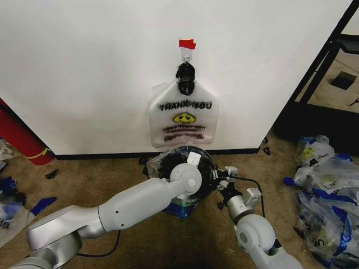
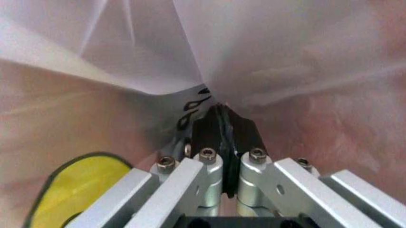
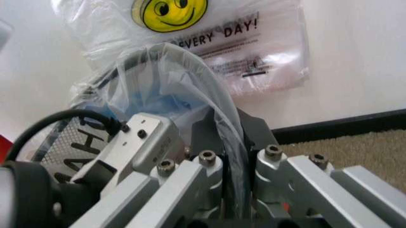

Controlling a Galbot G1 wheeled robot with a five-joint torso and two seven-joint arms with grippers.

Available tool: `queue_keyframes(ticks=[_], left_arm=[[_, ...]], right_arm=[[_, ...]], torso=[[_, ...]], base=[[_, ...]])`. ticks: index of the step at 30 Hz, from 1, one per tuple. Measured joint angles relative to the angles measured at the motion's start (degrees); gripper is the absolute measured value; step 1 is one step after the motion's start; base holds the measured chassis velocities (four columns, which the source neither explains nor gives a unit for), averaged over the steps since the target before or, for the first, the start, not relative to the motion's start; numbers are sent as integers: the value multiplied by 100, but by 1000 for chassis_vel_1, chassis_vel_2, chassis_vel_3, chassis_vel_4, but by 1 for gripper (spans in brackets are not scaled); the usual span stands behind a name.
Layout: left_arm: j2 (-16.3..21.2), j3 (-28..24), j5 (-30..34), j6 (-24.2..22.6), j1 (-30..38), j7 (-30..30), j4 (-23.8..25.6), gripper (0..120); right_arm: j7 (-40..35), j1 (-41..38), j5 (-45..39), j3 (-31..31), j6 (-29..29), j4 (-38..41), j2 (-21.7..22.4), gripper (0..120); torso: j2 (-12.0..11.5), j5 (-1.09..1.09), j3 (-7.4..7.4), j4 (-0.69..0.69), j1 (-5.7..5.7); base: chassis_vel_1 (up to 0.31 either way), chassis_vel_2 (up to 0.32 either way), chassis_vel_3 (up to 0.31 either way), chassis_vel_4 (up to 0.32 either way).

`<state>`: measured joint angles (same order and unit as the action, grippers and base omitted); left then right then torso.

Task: Pick up the garbage bag from the wall and place it over the trash bin.

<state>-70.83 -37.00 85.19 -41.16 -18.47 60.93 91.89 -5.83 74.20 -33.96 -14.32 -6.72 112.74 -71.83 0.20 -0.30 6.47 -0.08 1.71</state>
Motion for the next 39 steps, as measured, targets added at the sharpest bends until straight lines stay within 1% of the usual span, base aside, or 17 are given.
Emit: queue_keyframes(ticks=[8,14,20,26,28,31,32,33,35,39], left_arm=[[-6,54,-108,100,-111,-193,-124,0],[-60,91,-128,215,-174,-348,-130,0],[-131,95,-212,263,-173,-441,-252,0],[-70,92,-313,265,-187,-481,-280,0],[29,92,-334,265,-199,-485,-173,0],[227,106,-367,320,-180,-500,130,0],[284,141,-478,373,-191,-576,243,0],[284,141,-478,373,-191,-576,243,0],[392,176,-807,501,-230,-833,408,0],[392,201,-1162,767,-348,-1078,377,0]], right_arm=[[-20,12,-185,-3,-35,49,-9,0],[-39,36,-270,0,-75,76,-1,0],[-49,65,-374,-6,-111,132,11,0],[-49,65,-378,-35,-113,122,37,0],[-51,47,-361,-54,-112,70,47,0],[-66,-15,-357,-87,-100,5,52,0],[-73,-31,-366,-91,-100,-3,53,0],[-73,-31,-366,-91,-100,-3,53,0],[-81,-47,-384,-89,-100,-3,59,0],[-88,-48,-400,-37,-103,22,52,0]], torso=[[0,0,0,0,0],[0,0,0,0,0],[0,0,0,0,0],[0,0,0,-1,0],[0,0,0,0,0],[0,1,0,1,-1],[0,0,0,0,-1],[0,0,0,0,-1],[0,0,0,1,-1],[0,0,0,0,-1]], base=[[0,0,0,0],[0,0,0,0],[0,0,0,0],[0,0,0,0],[0,0,0,0],[0,0,0,0],[0,0,0,0],[0,0,0,0],[0,0,0,0],[0,0,0,0]])
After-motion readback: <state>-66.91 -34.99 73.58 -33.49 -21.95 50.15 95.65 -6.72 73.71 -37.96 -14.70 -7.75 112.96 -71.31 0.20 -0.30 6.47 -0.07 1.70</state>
